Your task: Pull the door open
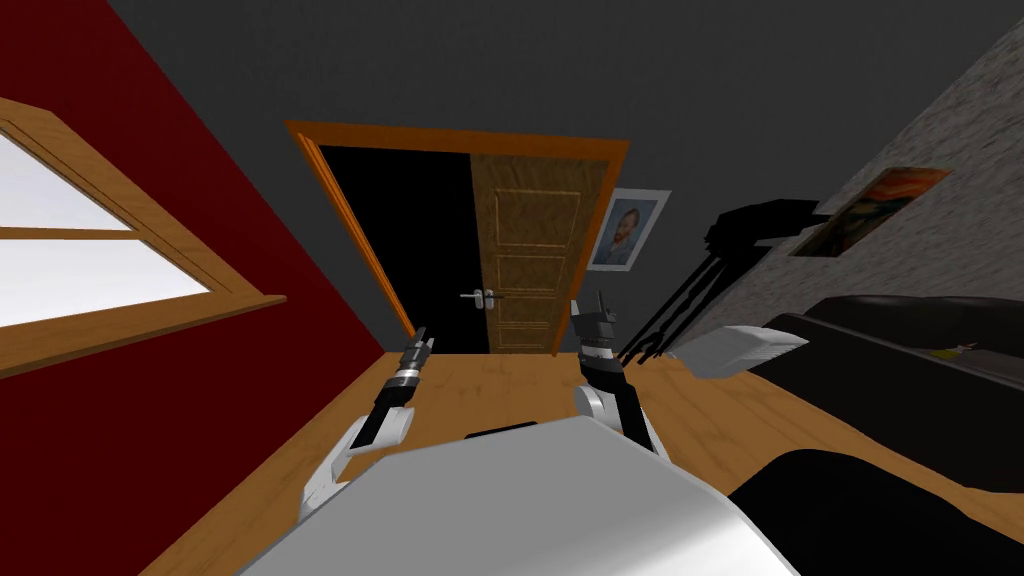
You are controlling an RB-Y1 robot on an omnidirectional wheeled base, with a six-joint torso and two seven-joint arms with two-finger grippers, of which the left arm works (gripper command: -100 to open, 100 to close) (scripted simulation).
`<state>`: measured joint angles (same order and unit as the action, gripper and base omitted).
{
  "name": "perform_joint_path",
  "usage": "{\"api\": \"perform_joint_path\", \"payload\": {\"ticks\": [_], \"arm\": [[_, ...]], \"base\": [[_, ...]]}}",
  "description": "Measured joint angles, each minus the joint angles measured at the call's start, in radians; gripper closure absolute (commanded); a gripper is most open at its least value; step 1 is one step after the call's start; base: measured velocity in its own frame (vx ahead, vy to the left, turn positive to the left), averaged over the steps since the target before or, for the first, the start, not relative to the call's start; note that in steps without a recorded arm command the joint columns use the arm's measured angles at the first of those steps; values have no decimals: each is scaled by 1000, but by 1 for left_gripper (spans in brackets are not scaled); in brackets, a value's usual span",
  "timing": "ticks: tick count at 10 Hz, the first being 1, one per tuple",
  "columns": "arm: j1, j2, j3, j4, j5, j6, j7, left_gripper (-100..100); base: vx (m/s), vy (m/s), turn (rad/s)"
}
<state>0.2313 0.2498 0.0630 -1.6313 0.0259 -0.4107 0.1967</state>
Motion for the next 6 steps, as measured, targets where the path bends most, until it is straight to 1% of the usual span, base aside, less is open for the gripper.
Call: {"api": "perform_joint_path", "payload": {"ticks": [1, 2, 4, 6], "arm": [[-11, 3, -1, 21, 2, -3, 2, -100], [-21, 11, -1, 43, 6, -1, 7, -100], [-52, 30, 0, 100, 14, -2, 19, -100], [-71, 46, -1, 143, 22, 1, 31, -100]], "base": [[76, -12, -124], [93, -8, -102], [117, -12, -108], [118, 4, -98]]}}
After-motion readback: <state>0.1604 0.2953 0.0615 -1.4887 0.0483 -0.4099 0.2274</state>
